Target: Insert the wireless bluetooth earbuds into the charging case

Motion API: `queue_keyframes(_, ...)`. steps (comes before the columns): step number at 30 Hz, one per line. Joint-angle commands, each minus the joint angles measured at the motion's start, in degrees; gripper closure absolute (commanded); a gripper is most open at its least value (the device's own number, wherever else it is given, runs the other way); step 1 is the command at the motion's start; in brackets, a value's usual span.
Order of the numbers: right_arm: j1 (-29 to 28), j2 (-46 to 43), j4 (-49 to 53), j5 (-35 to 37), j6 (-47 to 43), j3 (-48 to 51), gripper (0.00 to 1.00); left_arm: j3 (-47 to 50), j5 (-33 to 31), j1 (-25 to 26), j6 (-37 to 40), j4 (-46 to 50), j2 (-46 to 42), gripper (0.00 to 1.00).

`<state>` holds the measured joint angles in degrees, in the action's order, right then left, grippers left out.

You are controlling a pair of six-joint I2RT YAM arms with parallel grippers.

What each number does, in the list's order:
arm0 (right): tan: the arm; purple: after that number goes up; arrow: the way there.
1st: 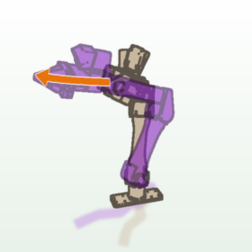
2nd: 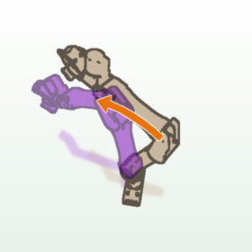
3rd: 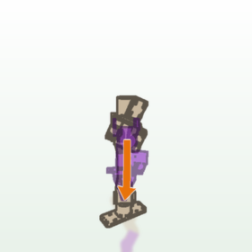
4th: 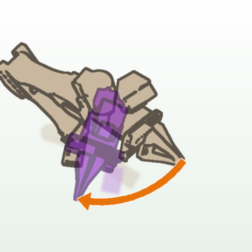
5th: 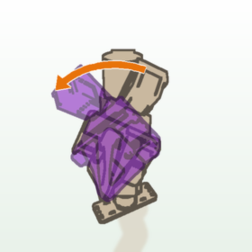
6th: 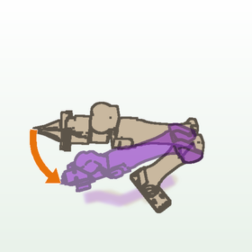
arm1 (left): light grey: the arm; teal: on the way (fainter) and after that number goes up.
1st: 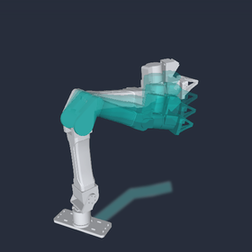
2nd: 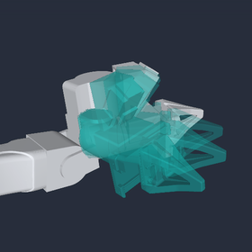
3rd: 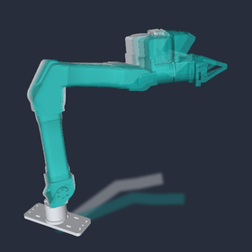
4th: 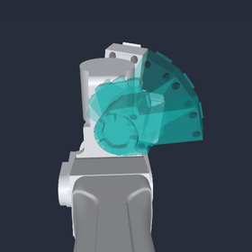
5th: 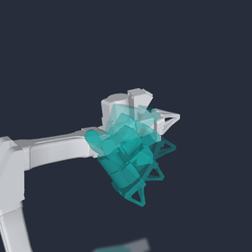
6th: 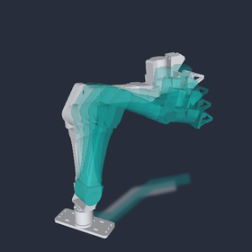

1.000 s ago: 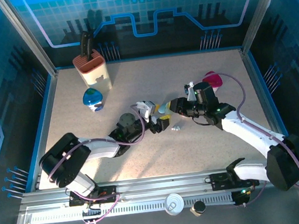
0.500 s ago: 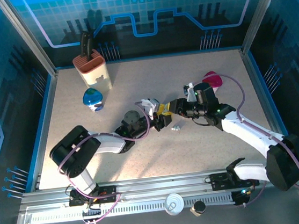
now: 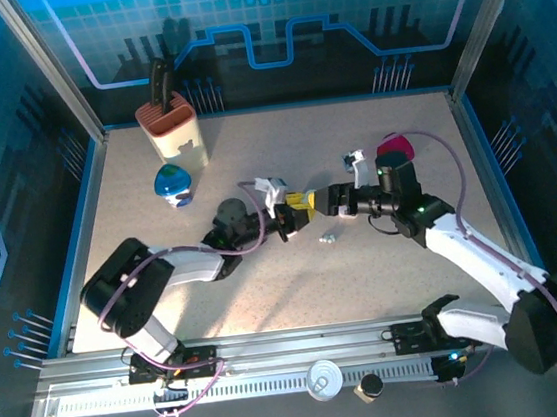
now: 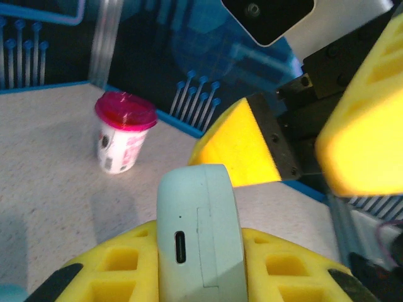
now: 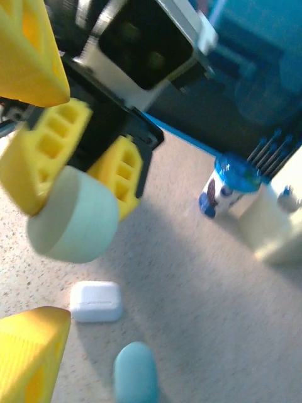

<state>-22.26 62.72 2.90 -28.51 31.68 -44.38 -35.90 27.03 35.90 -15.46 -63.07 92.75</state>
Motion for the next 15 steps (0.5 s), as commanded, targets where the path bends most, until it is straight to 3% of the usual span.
queue_keyframes(1, 2.7, -3.7, -1.0, -13.3, -13.6, 0.6, 0.16, 1.9, 16.8, -3.4, -6.0, -2.3, -5.1, 0.90)
queue_keyframes(4, 4.4, -4.6, -1.9, -23.0, -15.1, 1.0, 0.18, 2.5, 22.9, -5.9, -12.6, -6.1, -6.8, 0.94)
queue_keyframes(7, 4.3, -4.4, -2.7, -28.1, -14.9, 1.1, 0.21, 1.7, 28.5, -6.4, -17.7, -10.2, -6.8, 0.94)
queue_keyframes(15, 0.8, -1.6, -5.8, -29.0, -12.6, 0.0, 0.30, -2.2, 34.3, -6.3, -26.5, -17.2, -2.1, 1.00)
